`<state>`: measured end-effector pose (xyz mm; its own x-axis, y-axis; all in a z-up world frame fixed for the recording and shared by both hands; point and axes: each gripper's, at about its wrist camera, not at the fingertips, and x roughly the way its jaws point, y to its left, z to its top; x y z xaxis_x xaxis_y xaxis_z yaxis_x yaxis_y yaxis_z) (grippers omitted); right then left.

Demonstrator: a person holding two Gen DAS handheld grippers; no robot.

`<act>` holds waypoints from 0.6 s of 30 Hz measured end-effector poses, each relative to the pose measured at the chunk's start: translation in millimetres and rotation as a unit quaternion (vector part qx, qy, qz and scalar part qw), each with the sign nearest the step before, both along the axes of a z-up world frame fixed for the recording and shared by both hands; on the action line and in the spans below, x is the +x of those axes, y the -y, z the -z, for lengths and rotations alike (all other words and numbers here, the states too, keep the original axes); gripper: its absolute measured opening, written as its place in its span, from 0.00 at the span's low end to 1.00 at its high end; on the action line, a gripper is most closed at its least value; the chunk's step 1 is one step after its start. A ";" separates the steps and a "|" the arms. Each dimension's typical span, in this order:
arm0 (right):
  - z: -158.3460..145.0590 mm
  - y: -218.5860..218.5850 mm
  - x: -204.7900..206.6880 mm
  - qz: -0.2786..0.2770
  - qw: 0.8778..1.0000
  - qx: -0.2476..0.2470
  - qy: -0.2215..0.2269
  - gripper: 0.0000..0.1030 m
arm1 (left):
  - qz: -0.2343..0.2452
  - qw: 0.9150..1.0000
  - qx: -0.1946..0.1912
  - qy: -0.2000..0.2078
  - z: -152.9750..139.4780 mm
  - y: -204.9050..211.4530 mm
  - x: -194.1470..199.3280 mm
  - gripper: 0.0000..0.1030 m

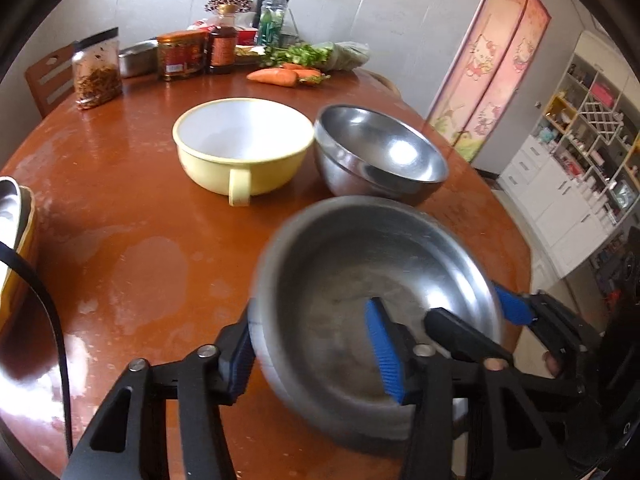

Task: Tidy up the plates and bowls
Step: 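Close the right tool on the rim of the large steel basin, then lift the steel basin with the right tool toward the stacked dishes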

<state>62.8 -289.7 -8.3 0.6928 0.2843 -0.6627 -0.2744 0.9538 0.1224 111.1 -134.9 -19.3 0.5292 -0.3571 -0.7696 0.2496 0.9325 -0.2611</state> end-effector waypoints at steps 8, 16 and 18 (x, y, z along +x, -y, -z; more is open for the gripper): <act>-9.0 -19.3 0.0 -0.018 1.000 0.009 0.005 0.54 | -0.008 1.000 -0.013 0.008 -8.5 -21.5 -5.1 0.47; -20.8 -51.4 -2.5 -0.054 0.998 0.010 0.018 0.54 | -0.038 0.999 0.000 0.031 -23.5 -52.5 -19.7 0.47; -22.6 -60.1 -2.6 -0.063 0.998 0.009 0.020 0.54 | -0.046 0.998 0.002 0.035 -25.6 -60.9 -23.3 0.47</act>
<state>60.2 -229.6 14.3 0.6764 0.3823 -0.6296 -0.3964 0.9094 0.1263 87.8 -74.0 6.3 0.6119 -0.3015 -0.7313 0.1799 0.9533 -0.2425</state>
